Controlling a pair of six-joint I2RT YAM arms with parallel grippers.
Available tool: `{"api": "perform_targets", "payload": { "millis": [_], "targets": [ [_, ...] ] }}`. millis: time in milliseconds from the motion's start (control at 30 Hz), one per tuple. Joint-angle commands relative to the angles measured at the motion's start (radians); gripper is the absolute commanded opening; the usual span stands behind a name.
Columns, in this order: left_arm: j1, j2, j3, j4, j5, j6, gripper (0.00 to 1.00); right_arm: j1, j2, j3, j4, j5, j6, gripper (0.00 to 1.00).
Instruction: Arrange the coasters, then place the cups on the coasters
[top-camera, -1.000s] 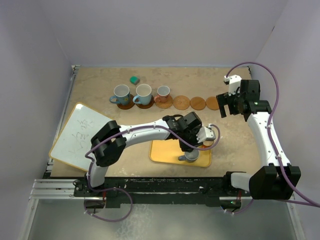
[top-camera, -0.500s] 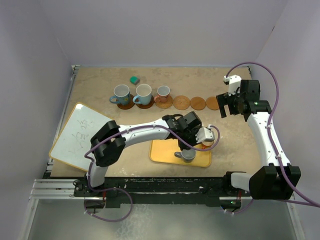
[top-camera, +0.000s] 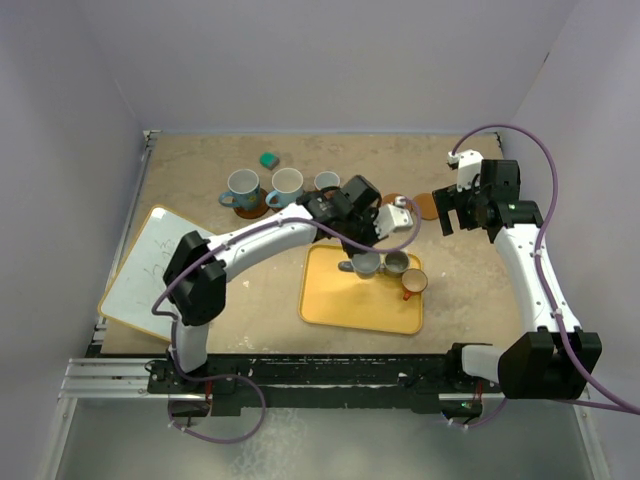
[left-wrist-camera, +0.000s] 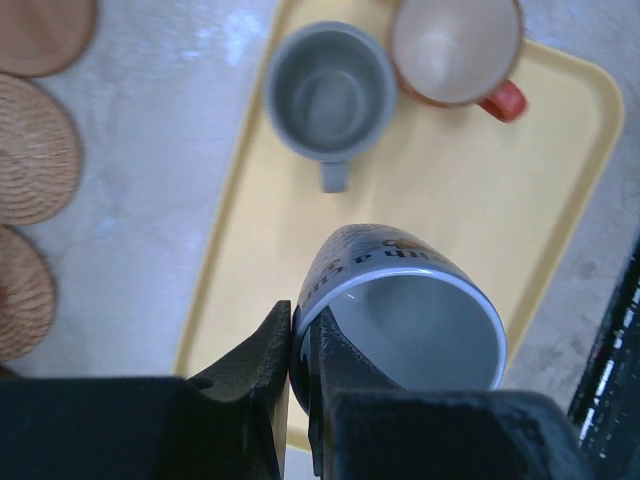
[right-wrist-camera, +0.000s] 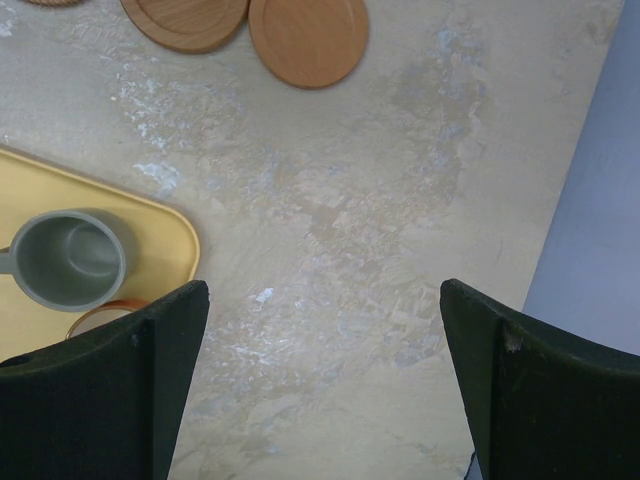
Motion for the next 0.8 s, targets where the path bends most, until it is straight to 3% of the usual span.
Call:
{"api": "perform_targets", "payload": {
  "millis": [0, 767],
  "targets": [
    [0.066, -0.047, 0.119, 0.003, -0.008, -0.007, 0.03, -0.005, -0.022, 0.000, 0.028, 0.013, -0.009, 1.00],
    [0.197, 0.285, 0.579, 0.014, -0.154, -0.103, 0.03, -0.005, -0.021, 0.001, 0.025, 0.010, -0.007, 1.00]
  ]
}}
